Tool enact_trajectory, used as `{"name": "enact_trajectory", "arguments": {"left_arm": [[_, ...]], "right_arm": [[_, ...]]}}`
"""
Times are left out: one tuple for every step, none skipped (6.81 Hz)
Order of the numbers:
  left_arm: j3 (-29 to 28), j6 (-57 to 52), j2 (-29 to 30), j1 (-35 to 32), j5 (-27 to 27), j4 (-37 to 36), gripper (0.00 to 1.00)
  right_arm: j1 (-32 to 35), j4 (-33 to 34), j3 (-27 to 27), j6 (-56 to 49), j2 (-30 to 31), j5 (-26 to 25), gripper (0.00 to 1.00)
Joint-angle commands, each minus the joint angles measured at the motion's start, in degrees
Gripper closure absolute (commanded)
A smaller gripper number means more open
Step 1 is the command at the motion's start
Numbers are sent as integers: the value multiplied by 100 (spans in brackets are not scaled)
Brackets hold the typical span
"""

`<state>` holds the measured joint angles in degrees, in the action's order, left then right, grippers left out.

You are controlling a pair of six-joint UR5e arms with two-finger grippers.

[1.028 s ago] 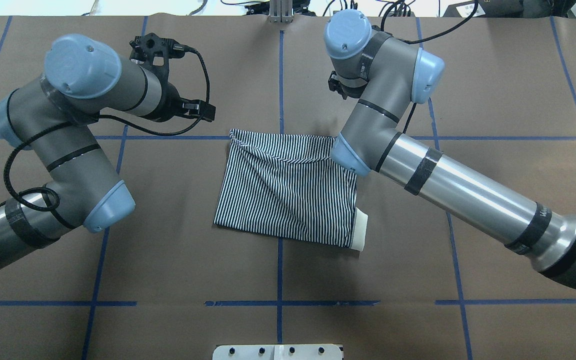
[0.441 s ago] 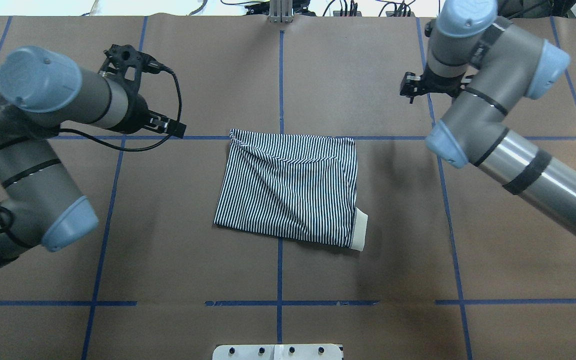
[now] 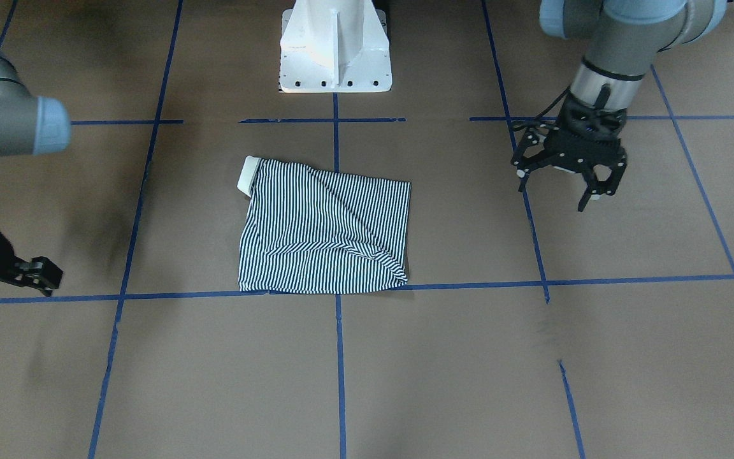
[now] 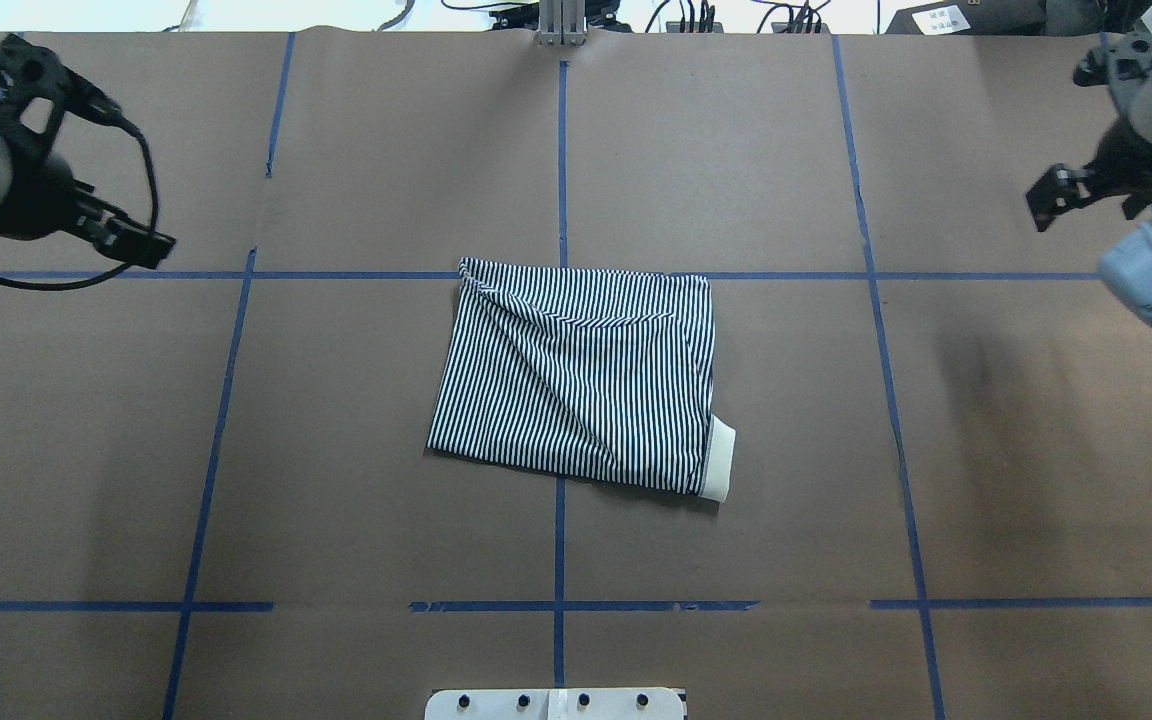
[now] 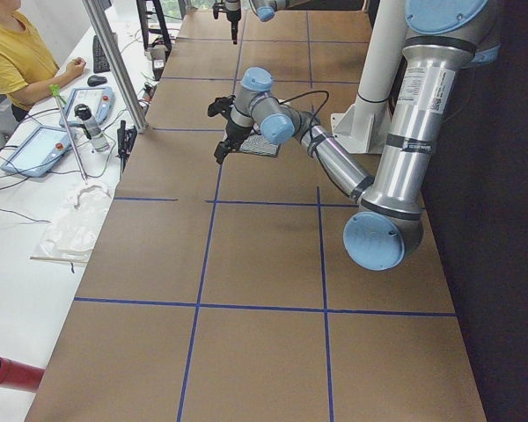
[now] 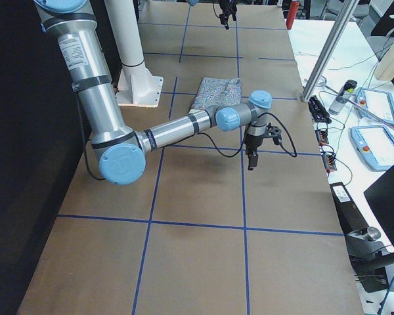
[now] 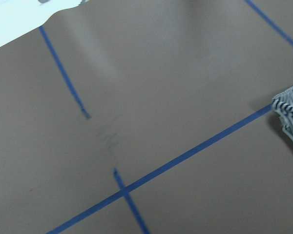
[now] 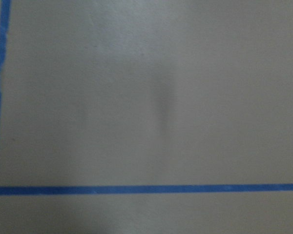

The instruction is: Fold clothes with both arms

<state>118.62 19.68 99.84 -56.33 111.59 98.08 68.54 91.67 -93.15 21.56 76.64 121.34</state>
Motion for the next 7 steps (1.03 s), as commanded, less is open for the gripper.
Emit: {"name": "enact_trajectory", "arguments": {"left_arm": [[12, -359, -829, -939, 819, -61, 0], [-197, -394, -1156, -1203, 829, -61, 0], [-338, -847, -1316, -1875, 873, -96, 0], [-653, -1547, -1405, -2265, 1386, -426, 0], [-1231, -2190, -1406, -2817, 1835, -473, 0], [-1828, -2474, -1397, -3049, 1979, -535, 0], [-2243, -2643, -1397, -3312, 1989, -535, 0]], "right_arm": [[1078, 0, -404, -1493, 1295, 695, 0], [1326, -261, -658, -1540, 1962, 732, 0], [1511, -803, -617, -1558, 2517, 750, 0], [1566, -1278, -573, -1593, 2819, 1029, 0], [1836, -1309, -651, -1602, 2926, 1266, 0], [2065, -1179, -835, -1585, 2936, 1408, 0], [2058, -551, -1219, -1585, 2901, 1357, 0]]}}
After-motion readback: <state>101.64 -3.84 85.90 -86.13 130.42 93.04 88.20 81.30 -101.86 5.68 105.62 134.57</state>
